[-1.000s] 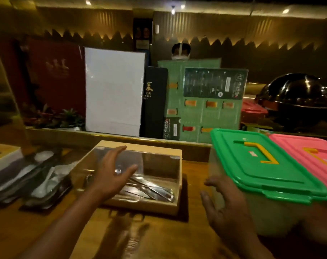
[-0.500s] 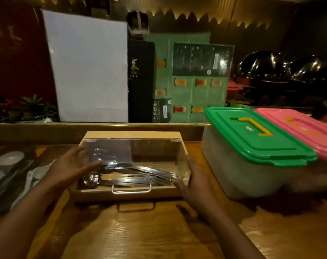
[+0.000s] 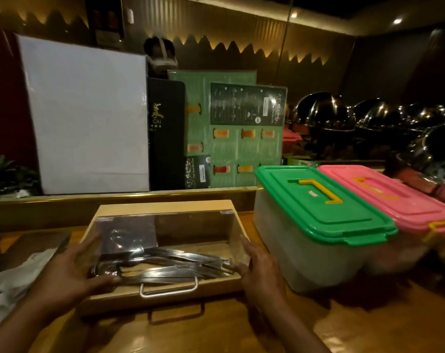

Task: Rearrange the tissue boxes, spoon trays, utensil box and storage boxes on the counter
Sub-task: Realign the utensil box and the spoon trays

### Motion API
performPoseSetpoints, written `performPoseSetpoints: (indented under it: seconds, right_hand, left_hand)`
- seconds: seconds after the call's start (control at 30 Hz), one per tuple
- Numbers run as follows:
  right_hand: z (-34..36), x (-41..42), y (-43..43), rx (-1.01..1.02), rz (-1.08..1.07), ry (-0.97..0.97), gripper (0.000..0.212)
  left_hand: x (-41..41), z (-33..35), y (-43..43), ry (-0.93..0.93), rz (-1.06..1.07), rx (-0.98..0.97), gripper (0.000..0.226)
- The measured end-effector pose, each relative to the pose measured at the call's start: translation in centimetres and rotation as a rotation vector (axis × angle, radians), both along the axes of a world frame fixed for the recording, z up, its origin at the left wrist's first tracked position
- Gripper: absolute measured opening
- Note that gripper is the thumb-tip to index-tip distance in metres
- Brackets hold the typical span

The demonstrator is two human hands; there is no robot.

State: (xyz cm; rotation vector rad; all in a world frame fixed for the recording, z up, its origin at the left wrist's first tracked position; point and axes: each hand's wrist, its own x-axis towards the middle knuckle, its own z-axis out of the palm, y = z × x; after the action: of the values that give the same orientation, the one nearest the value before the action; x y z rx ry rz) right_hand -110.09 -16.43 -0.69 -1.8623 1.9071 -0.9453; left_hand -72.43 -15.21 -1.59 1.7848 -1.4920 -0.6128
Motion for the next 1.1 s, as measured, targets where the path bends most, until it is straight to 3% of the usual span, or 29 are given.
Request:
performPoseSetpoints:
  seconds: [0.37, 0.57, 0.67, 0.9, 1.1]
  right_hand:
    - [-0.6, -4.2, -2.7, -0.024, -0.065, -0.032, 0.068]
    - [-2.3, -4.9, -3.4, -0.191, -0.045, 0.445, 0.066]
    - [-2.7, -5.5, -4.0, -0.262, -0.070, 0.588, 0.064]
    - [-2.4, -6.0, -4.0, -0.264, -0.138, 0.758, 0.061]
    - [-2.6, -6.2, -4.1, -0.230, -0.146, 0.749, 0.067]
  left_hand:
    - [-5.8, 0.3, -3.3, 0.126, -0.074, -0.020, 0.123]
    - [-7.0, 0.3, -3.5, 0.130, -0.048, -0.059, 0.121]
    - [-7.9, 0.4, -3.6, 0.120, -0.035, -0.067, 0.121]
    - [-9.3, 0.3, -4.1, 0.058, -0.014, -0.066, 0.129]
    - [-10.0, 0.4, -4.1, 0.056, -0.024, -0.079, 0.128]
